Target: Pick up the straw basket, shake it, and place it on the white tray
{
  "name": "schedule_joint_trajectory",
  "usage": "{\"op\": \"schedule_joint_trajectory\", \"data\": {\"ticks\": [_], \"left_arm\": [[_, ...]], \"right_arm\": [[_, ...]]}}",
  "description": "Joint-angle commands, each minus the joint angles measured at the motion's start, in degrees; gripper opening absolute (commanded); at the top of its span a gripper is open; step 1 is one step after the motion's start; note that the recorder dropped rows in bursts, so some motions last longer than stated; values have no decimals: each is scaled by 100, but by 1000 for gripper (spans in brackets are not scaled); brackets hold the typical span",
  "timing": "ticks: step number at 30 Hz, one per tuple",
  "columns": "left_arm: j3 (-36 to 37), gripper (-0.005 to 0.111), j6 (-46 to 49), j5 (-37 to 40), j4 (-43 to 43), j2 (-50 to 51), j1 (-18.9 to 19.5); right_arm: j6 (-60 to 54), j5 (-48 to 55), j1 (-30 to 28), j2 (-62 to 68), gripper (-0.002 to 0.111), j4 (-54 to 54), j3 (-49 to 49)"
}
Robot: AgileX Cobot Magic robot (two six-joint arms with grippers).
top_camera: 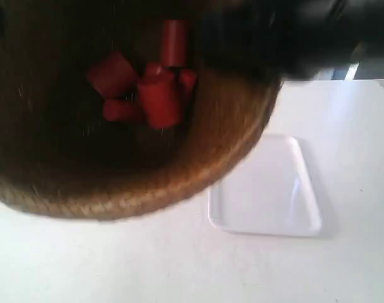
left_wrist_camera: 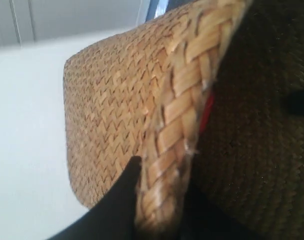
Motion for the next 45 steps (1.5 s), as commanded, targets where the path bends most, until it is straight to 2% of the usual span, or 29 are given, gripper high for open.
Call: {"op": "schedule_joint_trajectory", "data": {"ticks": [1,4,19,24,26,29,31,33,35,36,39,41,45], "left_arm": [[268,0,460,55,-488,-42,2],[257,0,333,-191,-198,-93,2],[894,0,331,-93,-220,53,2],[958,0,331,-336,-352,53,2],[580,0,331,-199,-727,-58,2],[-439,0,406,-27,-894,-369,2],[-774,0,621,-100,-778,-464,2],[-182,0,599,-192,-426,-273,2],[353,0,-49,-135,-425,50,2],[461,0,-6,-74,-425,78,2],[449,0,527,-81,-665,-9,2],[439,0,305,-282,-300,-49,14],[439,0,174,-97,-307,-61,14]], "right_arm": [[-355,65,3,320,0,407,303],[-430,-139,3,213,0,394,245],[-430,71,3,390,0,301,489],[-430,-267,3,390,0,261,594],[-430,-52,3,247,0,305,213],[-453,623,19,-229,0,305,-993],[-565,299,76,-533,0,134,-1178],[-232,-445,86,-318,0,-334,-323],[249,-222,-27,189,0,-299,86],[413,208,-67,349,0,-239,97],[-97,190,77,325,0,93,86],[-103,29,77,245,0,62,86],[-103,95,77,233,0,-74,125]]}}
